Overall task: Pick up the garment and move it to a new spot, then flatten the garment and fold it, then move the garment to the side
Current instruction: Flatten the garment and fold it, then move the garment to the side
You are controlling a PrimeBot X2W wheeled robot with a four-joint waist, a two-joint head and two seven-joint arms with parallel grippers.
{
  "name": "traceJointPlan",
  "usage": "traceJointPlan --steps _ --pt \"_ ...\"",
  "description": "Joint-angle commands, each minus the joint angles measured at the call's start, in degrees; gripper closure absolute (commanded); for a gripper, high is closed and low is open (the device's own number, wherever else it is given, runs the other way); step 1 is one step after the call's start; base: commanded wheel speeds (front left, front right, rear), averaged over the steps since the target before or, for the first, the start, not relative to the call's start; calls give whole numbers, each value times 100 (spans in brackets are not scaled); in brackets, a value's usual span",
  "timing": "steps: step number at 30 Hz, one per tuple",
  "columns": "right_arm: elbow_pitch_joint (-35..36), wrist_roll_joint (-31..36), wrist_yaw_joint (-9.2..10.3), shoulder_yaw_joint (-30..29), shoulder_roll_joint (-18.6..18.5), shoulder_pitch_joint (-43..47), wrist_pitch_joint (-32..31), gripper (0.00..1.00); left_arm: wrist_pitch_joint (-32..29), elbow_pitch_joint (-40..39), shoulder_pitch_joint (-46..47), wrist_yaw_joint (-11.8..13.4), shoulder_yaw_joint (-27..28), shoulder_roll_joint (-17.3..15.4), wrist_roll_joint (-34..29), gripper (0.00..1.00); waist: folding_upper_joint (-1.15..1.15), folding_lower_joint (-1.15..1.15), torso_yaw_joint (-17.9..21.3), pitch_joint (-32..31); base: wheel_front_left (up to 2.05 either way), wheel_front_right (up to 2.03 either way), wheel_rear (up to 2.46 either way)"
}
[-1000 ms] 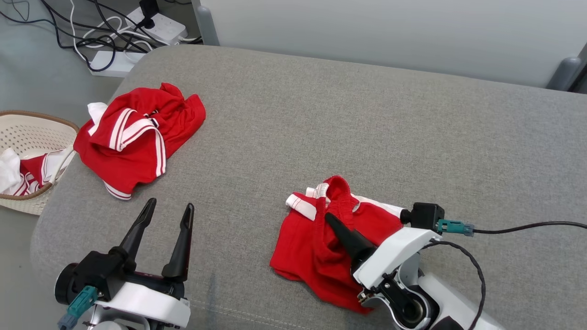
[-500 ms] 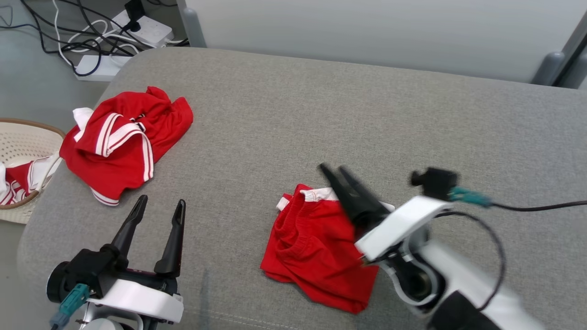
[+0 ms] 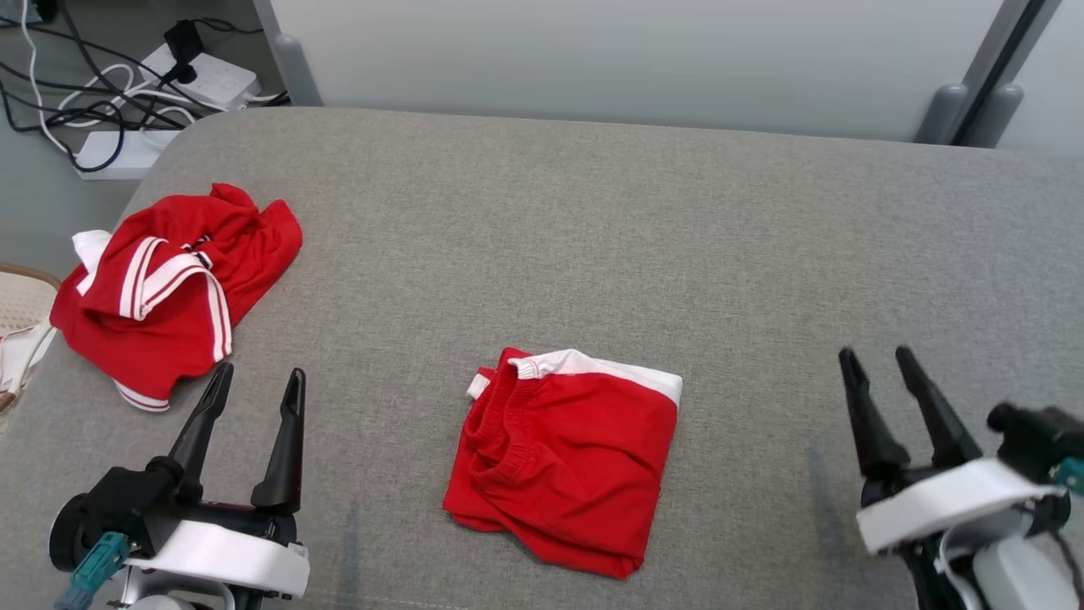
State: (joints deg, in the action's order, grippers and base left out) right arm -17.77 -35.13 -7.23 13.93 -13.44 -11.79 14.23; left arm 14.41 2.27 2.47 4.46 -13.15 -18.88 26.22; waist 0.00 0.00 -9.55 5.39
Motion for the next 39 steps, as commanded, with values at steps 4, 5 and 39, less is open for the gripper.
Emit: traceJointPlan --steps 4,5,39 --pt "368 703 -25 -282 354 433 76 0 56 -156 107 74 291 -167 -40 0 0 0 113 -40 0 0 0" --pt "406 770 -25 -350 454 523 76 0 47 -159 95 83 300 -171 -27 0 0 0 134 -44 0 0 0" --pt "-2008 -508 -25 2085 1028 -842 -650 0 -41 -72 379 95 54 -67 28 0 0 0 -162 243 0 0 0"
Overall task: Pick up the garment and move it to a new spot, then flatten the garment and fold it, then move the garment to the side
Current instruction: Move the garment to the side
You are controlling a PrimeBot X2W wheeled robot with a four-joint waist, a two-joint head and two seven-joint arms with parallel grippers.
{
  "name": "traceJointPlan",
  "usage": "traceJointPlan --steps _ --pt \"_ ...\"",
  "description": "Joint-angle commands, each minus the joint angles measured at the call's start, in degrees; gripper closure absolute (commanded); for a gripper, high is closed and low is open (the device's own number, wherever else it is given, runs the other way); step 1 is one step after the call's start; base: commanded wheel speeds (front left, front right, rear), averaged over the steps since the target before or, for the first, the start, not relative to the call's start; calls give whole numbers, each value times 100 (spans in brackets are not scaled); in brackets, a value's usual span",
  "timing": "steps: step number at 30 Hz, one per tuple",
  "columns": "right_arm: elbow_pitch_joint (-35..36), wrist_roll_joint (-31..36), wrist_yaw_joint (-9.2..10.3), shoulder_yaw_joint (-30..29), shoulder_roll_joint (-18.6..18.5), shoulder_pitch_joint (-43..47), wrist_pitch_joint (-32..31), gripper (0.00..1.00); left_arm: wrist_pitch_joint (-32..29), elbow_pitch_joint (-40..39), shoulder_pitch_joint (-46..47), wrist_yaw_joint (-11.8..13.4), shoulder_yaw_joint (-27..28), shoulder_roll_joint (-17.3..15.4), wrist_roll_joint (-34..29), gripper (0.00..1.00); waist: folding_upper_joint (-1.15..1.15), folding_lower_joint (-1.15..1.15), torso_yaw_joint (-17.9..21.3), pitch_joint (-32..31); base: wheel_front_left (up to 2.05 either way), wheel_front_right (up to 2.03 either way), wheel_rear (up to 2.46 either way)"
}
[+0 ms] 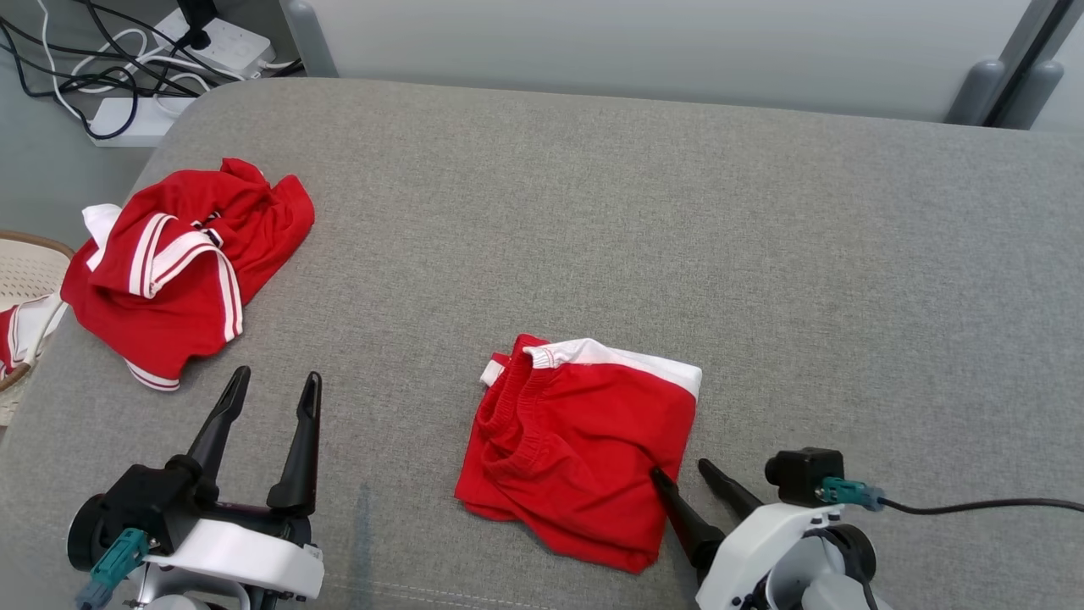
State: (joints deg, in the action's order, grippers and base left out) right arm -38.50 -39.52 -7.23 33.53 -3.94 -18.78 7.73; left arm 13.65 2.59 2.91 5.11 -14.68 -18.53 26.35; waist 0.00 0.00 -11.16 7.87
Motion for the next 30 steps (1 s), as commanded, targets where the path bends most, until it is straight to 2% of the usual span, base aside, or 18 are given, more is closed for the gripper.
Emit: traceJointPlan --steps 1,2,3,4,5,13,18,24,30 --pt "27 -147 -25 202 86 -182 -16 0 37 -93 341 25 204 -98 21 0 0 0 -1 -10 0 0 0" --pt "9 -217 -25 282 91 -224 -13 0 39 -83 345 21 199 -97 24 0 0 0 1 -14 0 0 0" --pt "-1 -295 -25 356 95 -261 -2 38 40 -73 349 16 191 -95 26 0 0 0 4 -24 0 0 0" --pt "-16 -365 -25 424 98 -294 13 62 41 -62 350 12 185 -94 30 0 0 0 10 -36 0 0 0" --pt "-37 -426 -25 488 100 -326 27 100 42 -55 349 12 181 -95 32 0 0 0 18 -42 0 0 0" --pt "-172 -620 -25 681 62 -471 273 100 37 -71 352 -13 123 -98 53 0 0 0 160 -64 0 0 0" --pt "-249 -701 -25 591 -150 -430 413 100 14 -106 356 -22 92 -144 41 0 0 0 416 -39 0 0 0" --pt "-275 -645 -25 356 -411 -373 557 100 -69 -179 440 -104 -2 -233 7 0 0 0 935 75 0 0 0" --pt "-273 -572 -25 107 -521 -300 628 100 -192 -231 594 -163 -136 -289 -65 0 0 0 1656 236 0 0 0"
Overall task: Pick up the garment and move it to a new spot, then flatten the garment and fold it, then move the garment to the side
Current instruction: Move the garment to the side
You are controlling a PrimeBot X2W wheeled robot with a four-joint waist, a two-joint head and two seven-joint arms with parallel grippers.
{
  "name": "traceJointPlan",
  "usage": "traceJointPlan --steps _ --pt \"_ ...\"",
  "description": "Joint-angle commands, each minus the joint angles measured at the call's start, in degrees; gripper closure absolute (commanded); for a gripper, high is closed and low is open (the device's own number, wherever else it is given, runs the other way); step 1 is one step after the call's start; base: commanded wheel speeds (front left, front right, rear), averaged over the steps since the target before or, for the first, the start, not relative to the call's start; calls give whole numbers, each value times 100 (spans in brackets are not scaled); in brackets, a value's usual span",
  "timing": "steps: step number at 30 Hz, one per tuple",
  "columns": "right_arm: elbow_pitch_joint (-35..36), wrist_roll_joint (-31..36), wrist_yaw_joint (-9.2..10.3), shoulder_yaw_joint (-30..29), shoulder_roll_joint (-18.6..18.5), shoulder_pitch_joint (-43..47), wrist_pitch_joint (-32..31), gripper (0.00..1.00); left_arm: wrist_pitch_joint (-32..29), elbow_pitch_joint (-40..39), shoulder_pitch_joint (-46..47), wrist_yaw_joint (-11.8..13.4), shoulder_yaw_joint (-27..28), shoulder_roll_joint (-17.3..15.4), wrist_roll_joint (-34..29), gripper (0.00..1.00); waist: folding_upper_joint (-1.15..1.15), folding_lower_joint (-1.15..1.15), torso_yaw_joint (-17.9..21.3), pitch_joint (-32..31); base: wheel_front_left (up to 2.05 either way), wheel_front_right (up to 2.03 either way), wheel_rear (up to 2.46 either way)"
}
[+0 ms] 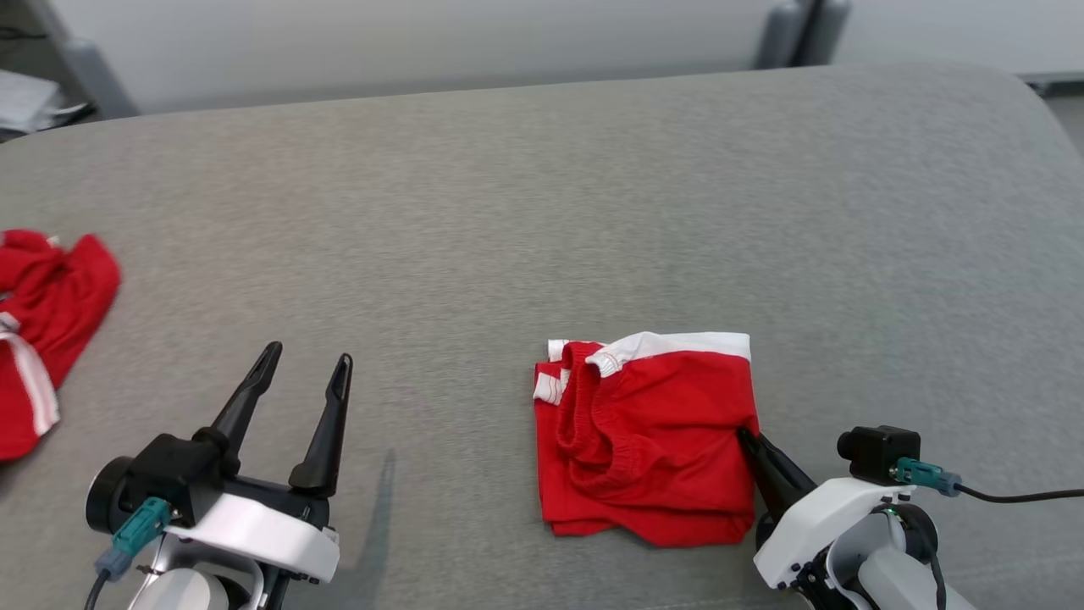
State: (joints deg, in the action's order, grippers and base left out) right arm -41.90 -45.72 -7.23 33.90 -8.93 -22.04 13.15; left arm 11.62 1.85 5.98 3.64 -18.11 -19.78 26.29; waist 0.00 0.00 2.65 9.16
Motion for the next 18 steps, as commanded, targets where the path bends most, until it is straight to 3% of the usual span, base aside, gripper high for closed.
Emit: traceJointPlan --steps 1,8,18 --pt "69 61 -25 29 -23 27 97 100 -6 -163 315 -21 198 -179 -69 0 0 0 402 136 0 0 0" --pt "150 180 -25 -157 -59 -306 152 100 -222 -301 617 -86 67 -310 -188 0 0 0 1221 490 0 0 0" --pt "-77 574 -25 -230 -660 -1851 181 100 -518 -456 1313 -271 -234 -373 -422 0 0 0 1363 1165 0 0 0"
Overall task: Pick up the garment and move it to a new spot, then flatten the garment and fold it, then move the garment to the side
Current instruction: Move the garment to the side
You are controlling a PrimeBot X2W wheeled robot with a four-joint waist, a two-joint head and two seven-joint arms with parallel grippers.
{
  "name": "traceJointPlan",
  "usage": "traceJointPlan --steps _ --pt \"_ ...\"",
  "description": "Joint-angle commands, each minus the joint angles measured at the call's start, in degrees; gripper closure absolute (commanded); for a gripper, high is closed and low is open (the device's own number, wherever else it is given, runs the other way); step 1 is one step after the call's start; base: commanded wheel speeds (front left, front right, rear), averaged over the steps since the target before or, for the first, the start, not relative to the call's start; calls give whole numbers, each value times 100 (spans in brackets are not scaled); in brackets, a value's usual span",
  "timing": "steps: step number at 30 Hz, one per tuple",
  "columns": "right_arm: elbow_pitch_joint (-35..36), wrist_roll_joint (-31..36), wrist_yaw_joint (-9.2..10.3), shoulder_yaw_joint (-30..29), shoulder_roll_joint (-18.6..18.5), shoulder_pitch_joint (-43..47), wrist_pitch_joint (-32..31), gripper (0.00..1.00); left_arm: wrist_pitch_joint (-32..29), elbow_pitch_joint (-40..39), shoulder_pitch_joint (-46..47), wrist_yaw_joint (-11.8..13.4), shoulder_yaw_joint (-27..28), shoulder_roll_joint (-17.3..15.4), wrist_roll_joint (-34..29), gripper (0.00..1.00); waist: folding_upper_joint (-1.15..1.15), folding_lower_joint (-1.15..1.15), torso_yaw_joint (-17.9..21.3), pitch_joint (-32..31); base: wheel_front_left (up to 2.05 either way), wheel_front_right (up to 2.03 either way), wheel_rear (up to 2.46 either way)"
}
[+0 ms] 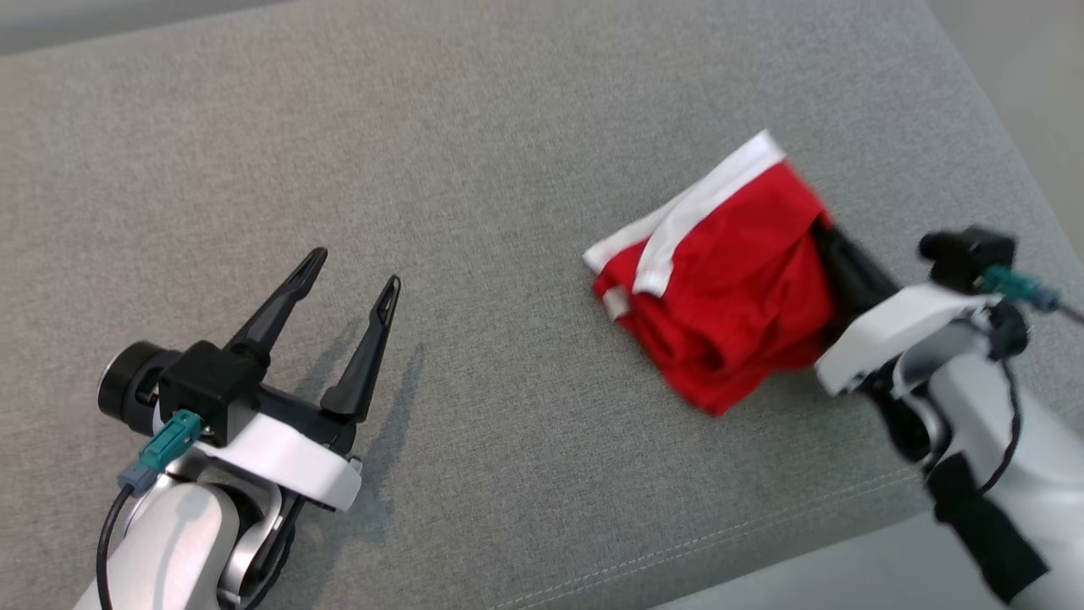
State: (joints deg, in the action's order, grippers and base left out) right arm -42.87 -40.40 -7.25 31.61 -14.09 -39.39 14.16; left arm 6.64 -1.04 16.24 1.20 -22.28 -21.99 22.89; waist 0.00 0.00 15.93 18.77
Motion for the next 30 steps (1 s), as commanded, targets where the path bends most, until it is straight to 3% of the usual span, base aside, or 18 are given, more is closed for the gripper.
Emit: traceJointPlan --steps 1,8,16,17,18,30 --pt "-66 92 -24 -37 -254 -263 81 100 -38 -185 347 -41 156 -155 -107 0 0 0 22 276 0 0 0" --pt "-568 374 -24 -369 -948 -887 83 100 -195 -242 760 -166 -1 -228 -260 0 0 0 -145 711 0 0 0" --pt "-1256 574 -24 -786 -1292 -1164 83 100 -252 -308 1114 -234 -92 -222 -340 0 0 0 -275 1000 0 0 0" --pt "-1367 590 -24 -862 -1275 -1188 84 64 -255 -320 1143 -235 -92 -231 -347 0 0 0 -278 1028 0 0 0" --pt "-1439 607 -24 -955 -1266 -1224 84 0 -256 -329 1162 -234 -91 -237 -349 0 0 0 -276 1045 0 0 0" --pt "-1027 1247 -24 -1980 -1207 -849 84 0 -126 -239 1041 -166 -116 -225 -294 0 0 0 -206 620 0 0 0"
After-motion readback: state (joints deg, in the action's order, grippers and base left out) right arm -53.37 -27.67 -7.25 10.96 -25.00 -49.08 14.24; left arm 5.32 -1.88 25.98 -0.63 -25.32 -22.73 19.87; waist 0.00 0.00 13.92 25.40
